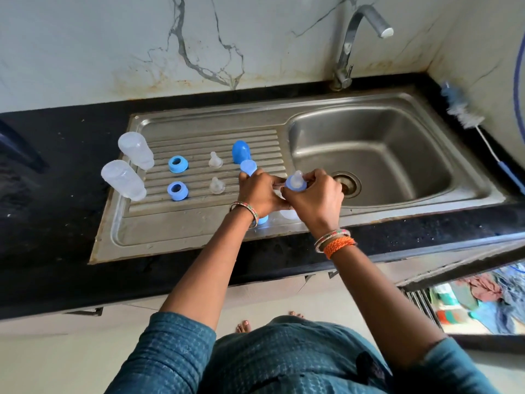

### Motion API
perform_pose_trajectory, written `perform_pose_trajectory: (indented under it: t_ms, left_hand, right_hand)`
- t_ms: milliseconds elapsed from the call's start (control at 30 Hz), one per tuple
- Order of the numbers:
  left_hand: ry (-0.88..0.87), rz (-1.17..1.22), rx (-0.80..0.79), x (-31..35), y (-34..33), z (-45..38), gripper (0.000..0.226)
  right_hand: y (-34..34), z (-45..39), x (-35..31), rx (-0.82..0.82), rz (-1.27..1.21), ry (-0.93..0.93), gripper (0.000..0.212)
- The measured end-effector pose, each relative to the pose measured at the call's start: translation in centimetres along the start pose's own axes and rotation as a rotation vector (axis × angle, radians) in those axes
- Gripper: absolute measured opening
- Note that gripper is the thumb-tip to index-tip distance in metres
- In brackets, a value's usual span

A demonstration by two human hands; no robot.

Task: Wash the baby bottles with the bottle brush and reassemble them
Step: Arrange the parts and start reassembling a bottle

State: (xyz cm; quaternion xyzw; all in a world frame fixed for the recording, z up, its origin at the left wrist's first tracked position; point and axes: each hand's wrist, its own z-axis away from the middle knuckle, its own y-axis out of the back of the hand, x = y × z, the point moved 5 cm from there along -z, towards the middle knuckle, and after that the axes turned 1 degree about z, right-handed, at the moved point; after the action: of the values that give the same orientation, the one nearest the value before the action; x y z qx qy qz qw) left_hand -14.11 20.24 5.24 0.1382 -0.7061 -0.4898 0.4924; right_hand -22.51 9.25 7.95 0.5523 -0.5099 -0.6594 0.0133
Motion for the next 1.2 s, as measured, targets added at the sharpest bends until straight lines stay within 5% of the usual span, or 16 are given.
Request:
perform_pose_trajectory:
  t_ms: [100, 200, 300, 367, 433, 533, 633, 733, 900, 1033, 1067, 1133, 1200]
  left_hand:
    - [-0.009, 0.004, -0.010, 0.2, 0.2, 0.1, 0.030]
    - [0.001, 0.086, -0.014, 0.5, 0.6, -0.4, 0.045]
    - [0.041, 0.271, 0.086, 0.9, 4.0, -0.5, 0.056]
    - [0.008, 0.214, 0.202, 0.8, 7.6, 0.1, 0.057]
    - [-0.006, 0.143, 0.281, -0.4, 10.5, 1.2, 0.054]
    - [0.064, 0.131, 0.305, -3.5, 12.4, 3.3, 0.057]
    - [0.130, 0.107, 0.291, -5.2, 12.5, 4.9, 0.072]
    - [0.132, 0.106, 0.279, -5.6, 12.3, 5.5, 0.071]
    - [0.037, 0.297, 0.235, -4.0, 11.6, 3.1, 0.066]
    - [-0.025, 0.365, 0.211, -1.6, 10.2, 0.8, 0.059]
    - [-0.052, 0.384, 0.196, -0.9, 9.7, 0.3, 0.057]
    - [-0.053, 0.438, 0.151, -0.3, 8.5, -0.3, 0.047]
    - [-0.039, 0.473, 0.134, -0.1, 7.9, -0.8, 0.040]
  right_hand:
    - [-0.1, 0.1, 0.0, -0.048, -0.001, 0.026, 0.033]
    - [1.1, -0.5, -0.5, -0.143, -0.001, 0.157, 0.038]
    - [4.5, -1.0, -0.4, 0.023, -0.482, 0.062, 0.034]
    - [5.1, -0.7, 0.2, 0.124, -0.592, 0.034, 0.019]
    - [2.1, -0.2, 0.2, -0.051, -0.421, 0.085, 0.020]
    - [-4.1, 2.0, -0.1, -0.379, -0.038, 0.176, 0.060]
    - [-7.5, 3.3, -0.6, -0.467, 0.173, 0.255, 0.070]
    - [-6.3, 1.6, -2.2, -0.473, 0.056, 0.254, 0.040]
    - [2.2, -7.4, -6.1, -0.489, -0.084, 0.248, 0.029]
    - [3.0, -11.6, -1.1, -0.760, -0.480, -0.176, 0.030]
    - [2.0, -11.8, 1.8, -0.722, -0.381, -0.314, 0.034]
    - [0.3, -12.4, 7.9, -0.509, 0.218, -0.340, 0.042]
    - [0.9, -12.6, 8.2, -0.286, 0.322, -0.349, 0.059]
